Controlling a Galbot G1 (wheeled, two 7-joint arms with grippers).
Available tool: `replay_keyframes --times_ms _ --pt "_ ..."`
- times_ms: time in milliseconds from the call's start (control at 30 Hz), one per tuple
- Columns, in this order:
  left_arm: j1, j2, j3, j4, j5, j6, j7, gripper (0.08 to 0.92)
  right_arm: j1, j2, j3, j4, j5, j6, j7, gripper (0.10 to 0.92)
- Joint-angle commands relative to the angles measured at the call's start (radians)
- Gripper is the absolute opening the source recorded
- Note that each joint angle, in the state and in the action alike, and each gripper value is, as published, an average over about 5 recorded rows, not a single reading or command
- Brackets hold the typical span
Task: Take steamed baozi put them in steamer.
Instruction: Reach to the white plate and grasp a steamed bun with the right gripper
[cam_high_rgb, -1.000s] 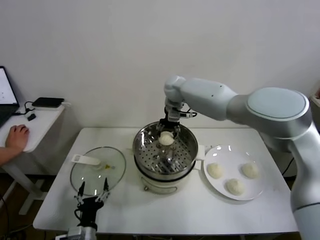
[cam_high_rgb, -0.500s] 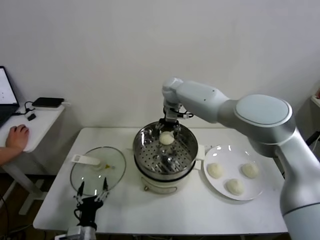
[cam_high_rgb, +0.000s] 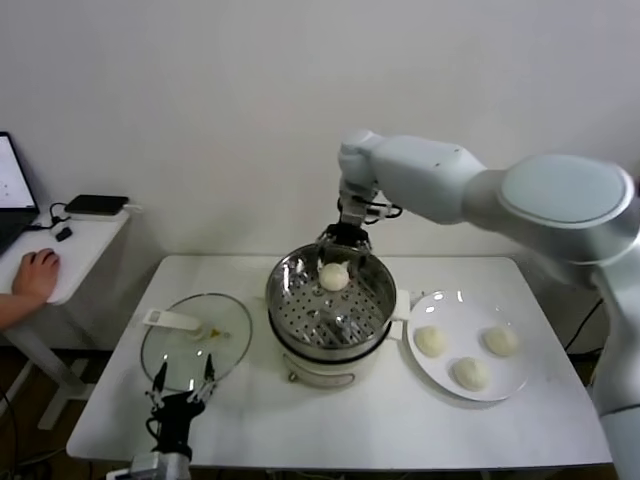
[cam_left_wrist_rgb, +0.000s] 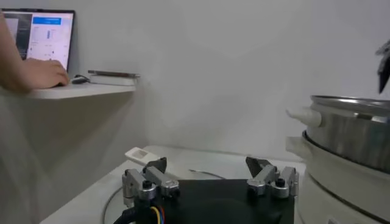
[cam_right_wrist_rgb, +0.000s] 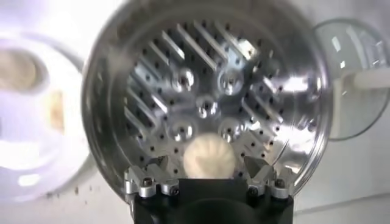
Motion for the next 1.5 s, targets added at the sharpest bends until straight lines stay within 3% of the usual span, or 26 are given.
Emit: replay_keyframes --times_ms 33,233,500,800,1500 --pt "0.000 0.006 0.003 -0.005 -0.006 0.004 0.001 0.823 0.211 -0.149 -0.216 0.263 0.360 -0.417 -0.017 0.823" --pt "0.002 0.008 0.009 -0.003 -0.005 0.002 0.000 0.823 0.351 -0.262 -0.361 0.429 0.388 -0.712 0.026 0.823" --pt "0.001 0.016 0.008 -0.004 -0.011 0.002 0.000 0.823 0.417 -0.354 -0.469 0.581 0.438 -0.955 0.104 0.823" --pt "-0.001 0.018 0.007 0.001 -0.011 0.003 0.001 0.823 0.279 -0.451 -0.411 0.600 0.405 -1.054 0.170 0.823" --pt "-0.002 0.018 -0.010 0.008 -0.010 0.006 0.003 0.823 -0.189 -0.468 -0.098 0.382 0.181 -1.148 0.309 0.823"
